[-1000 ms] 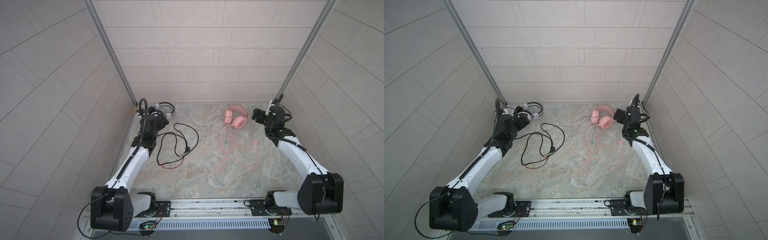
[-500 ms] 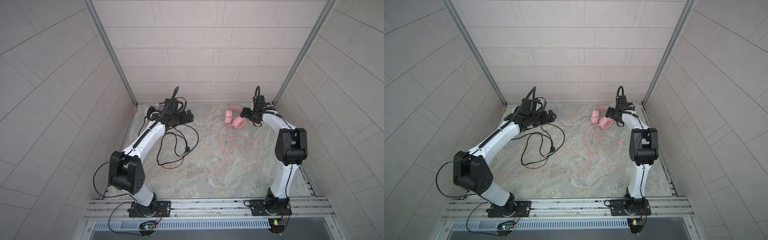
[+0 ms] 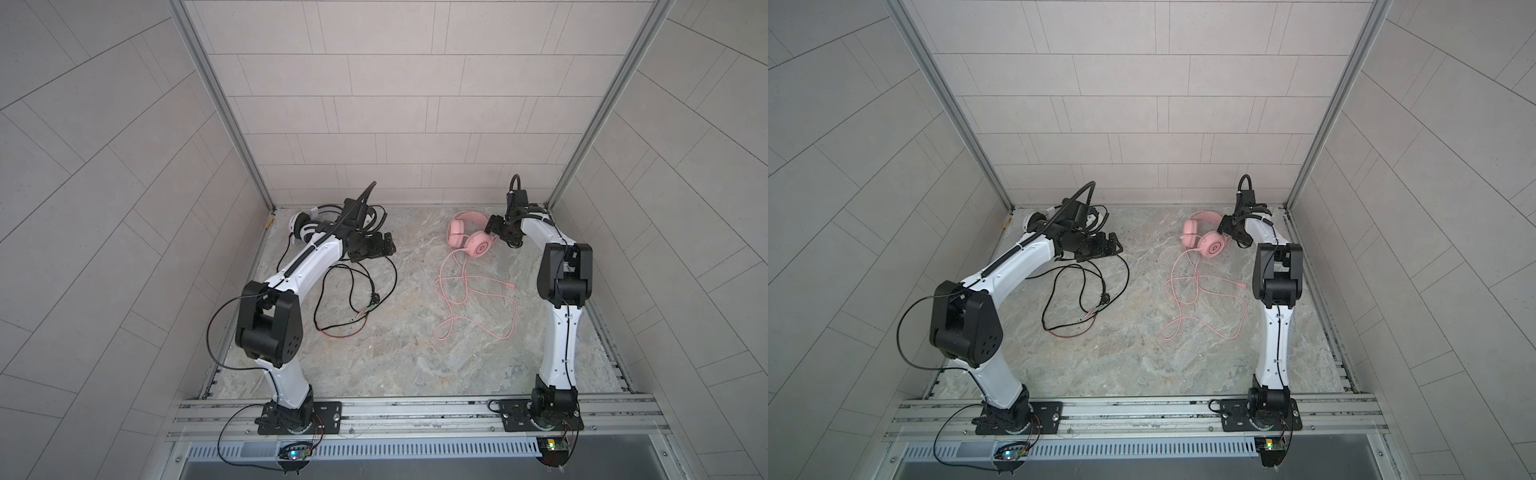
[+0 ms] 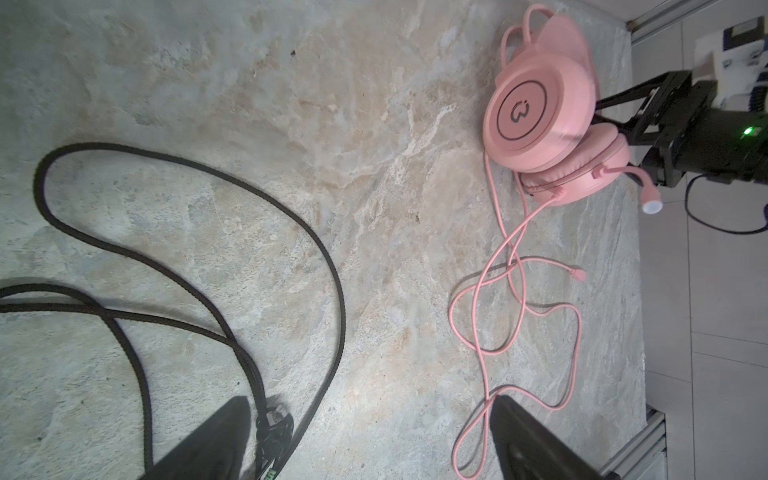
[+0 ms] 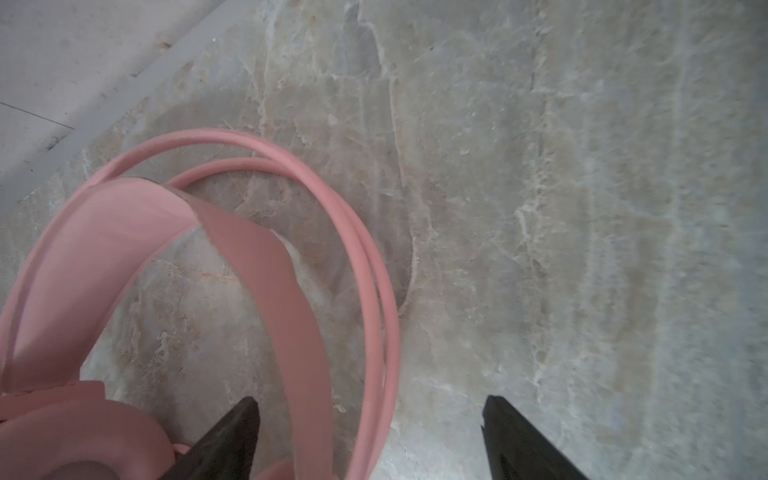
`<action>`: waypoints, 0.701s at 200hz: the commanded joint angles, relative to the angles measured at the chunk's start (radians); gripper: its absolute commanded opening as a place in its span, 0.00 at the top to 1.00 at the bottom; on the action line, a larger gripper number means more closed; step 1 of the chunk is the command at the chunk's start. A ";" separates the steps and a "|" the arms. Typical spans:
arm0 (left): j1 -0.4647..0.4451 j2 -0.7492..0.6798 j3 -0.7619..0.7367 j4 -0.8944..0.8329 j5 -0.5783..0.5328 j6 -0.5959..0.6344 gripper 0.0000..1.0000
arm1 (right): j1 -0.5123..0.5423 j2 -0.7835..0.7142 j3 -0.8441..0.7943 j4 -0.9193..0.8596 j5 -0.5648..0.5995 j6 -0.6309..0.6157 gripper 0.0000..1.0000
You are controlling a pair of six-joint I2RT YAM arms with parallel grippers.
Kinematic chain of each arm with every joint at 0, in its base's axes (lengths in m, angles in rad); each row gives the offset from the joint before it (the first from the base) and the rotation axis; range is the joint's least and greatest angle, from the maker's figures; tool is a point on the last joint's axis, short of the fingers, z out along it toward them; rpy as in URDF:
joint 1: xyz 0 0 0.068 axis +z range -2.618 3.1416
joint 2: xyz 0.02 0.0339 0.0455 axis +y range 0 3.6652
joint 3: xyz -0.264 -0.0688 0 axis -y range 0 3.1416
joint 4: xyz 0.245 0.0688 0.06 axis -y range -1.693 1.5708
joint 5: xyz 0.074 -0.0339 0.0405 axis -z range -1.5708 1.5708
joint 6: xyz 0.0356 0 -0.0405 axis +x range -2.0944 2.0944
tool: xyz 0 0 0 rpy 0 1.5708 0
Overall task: Wrap the headphones
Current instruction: 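Reach the right gripper to the pink headset headband while the left arm moves forward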
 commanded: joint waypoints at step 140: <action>-0.006 0.015 0.013 -0.077 0.060 0.080 0.05 | 0.048 -0.099 -0.207 0.086 -0.260 -0.016 1.00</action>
